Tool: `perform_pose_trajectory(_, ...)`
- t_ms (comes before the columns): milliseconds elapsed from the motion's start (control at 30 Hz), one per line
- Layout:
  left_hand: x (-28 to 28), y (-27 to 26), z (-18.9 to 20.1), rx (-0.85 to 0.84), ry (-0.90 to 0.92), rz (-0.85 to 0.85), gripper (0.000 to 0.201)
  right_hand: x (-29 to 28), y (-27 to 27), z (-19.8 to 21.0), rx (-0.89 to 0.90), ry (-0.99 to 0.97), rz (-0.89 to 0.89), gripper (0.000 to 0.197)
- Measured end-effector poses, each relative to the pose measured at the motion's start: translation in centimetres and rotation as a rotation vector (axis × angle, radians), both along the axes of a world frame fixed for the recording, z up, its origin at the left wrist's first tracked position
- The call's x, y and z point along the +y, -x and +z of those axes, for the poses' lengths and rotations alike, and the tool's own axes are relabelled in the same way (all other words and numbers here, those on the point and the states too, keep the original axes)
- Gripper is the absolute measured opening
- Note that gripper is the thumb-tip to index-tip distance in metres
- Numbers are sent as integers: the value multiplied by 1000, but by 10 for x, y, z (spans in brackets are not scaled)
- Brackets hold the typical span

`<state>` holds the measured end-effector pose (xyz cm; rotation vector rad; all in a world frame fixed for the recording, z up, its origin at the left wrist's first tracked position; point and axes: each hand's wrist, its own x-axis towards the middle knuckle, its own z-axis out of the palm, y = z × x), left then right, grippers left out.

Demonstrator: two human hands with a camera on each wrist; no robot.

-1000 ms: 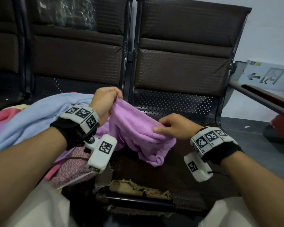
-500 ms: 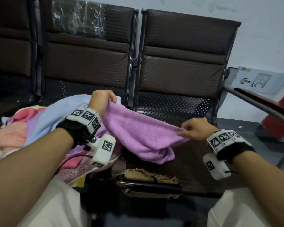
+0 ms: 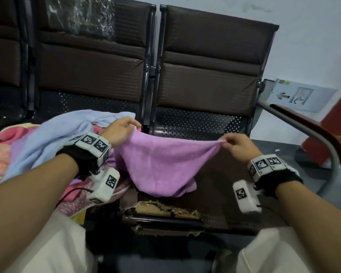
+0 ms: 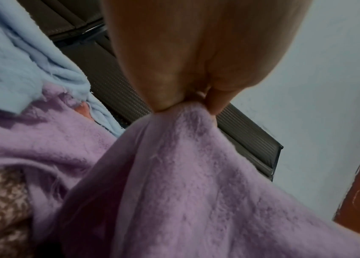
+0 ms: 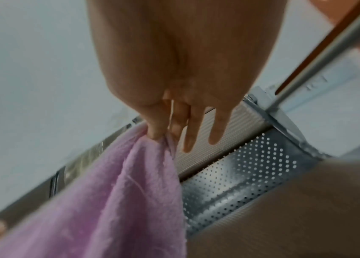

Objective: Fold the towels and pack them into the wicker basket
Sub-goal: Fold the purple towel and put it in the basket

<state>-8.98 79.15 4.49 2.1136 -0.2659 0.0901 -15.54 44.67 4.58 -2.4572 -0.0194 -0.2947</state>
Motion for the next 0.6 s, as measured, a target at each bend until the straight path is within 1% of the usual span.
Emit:
perform_pose_trajectory(67,-1,-2,-4,-50,-4,-6,24,9,-9,4,-45,-326,-12,24)
perform_pose_trajectory(133,-3,-4,-4,-125,6,4,22,18,-14,10,-20,-657,18,29)
perform_pose_trajectory(167,-4,-7,-4,-156,8,26,21,21,-16,13,6,-781,55,28)
perform_pose_trajectory(200,-4,-9,-4,-176,11,59,22,22,-17,15,27,-849,97,27)
perform_pose_trajectory(233,-4,-12,-4,-187,13,99,22,22,-16,16,45,-855,135,26)
perform_pose_trajectory(267,-4,-14,-4,-194,8,144,23,22,-15,17,52,-804,169,25)
perform_pose_trajectory(300,-2,-16,-4,-203,-6,194,23,20,-13,17,52,-691,205,25)
perform_pose_trajectory(333,1,-18,-3,-215,-26,250,23,17,-11,16,54,-511,243,26)
perform_pose_trajectory(433,14,-19,1,-267,-87,393,21,9,-7,13,123,194,324,25)
perform_pose_trajectory(467,17,-19,2,-280,-106,411,21,7,-6,13,154,362,330,23)
perform_pose_trajectory(533,17,-19,0,-291,-158,404,21,6,-4,15,190,566,291,24)
perform_pose_trajectory(600,13,-18,-4,-293,-203,377,20,6,-2,15,211,659,242,23)
